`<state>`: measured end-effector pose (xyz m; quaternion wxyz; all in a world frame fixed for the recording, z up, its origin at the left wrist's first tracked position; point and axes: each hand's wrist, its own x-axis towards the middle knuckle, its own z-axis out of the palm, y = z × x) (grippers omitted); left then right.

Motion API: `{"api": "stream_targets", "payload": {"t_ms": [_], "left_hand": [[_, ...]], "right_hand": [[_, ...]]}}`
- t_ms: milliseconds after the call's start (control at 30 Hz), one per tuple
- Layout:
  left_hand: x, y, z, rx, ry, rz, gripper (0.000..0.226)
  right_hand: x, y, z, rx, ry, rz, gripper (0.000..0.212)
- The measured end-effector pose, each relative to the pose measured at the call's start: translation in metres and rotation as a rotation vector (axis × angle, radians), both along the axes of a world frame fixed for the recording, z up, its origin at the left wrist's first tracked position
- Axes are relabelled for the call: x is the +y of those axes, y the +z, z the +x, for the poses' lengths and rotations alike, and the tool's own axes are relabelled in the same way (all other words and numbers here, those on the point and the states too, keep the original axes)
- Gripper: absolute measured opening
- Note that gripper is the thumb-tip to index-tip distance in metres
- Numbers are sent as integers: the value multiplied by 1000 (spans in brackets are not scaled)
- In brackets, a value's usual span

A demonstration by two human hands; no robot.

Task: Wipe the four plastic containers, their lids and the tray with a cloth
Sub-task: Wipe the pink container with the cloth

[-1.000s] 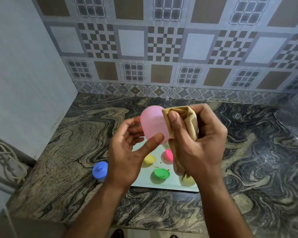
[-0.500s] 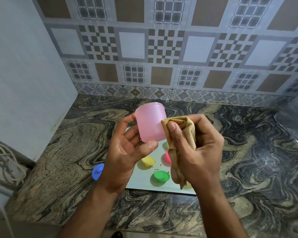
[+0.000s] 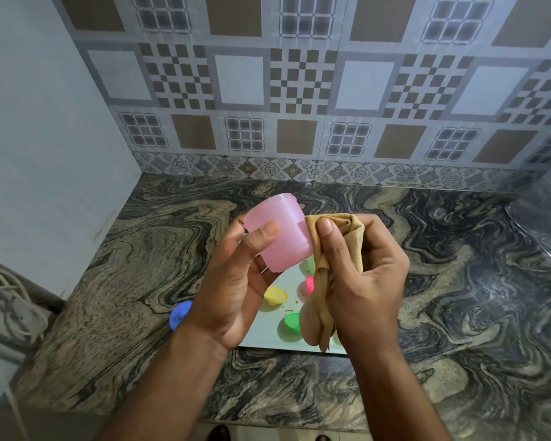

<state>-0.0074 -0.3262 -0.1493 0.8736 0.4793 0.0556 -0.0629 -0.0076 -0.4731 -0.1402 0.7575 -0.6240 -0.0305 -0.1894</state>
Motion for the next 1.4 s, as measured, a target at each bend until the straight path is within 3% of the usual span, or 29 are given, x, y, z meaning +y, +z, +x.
{"api": "stream_targets", "payload": {"t_ms": [133,300,567,700,867,1000,1167,1300,1400], "left_hand": [[-3,3,-2,54,-83,-206,56],[-14,6,-7,112,-58,-421,89],[-25,3,-9,94,42,-538,100],[-29,2,-8,44,156,-387,57],[-28,-2,1,-63,308,-130,70],[-31,-10,1,-199,435,41,61],[-26,-15,-9,-372,404,339,73],[-22,-13,-13,-488,392,564,75],[-19,-10,-14,-525,377,618,76]], "right_hand": [[-2,-2,3,118,72,90,13],[3,-2,2,172,113,239,20],[13,-3,-3,385,227,532,17],[13,-8,-8,521,193,466,24],[16,-13,-17,524,207,386,28],[17,-14,-23,323,94,274,23],[1,-14,-8,126,-60,37,16],[-10,-10,-1,42,-39,-2,13],[-12,-12,0,-2,-15,-27,12]]}}
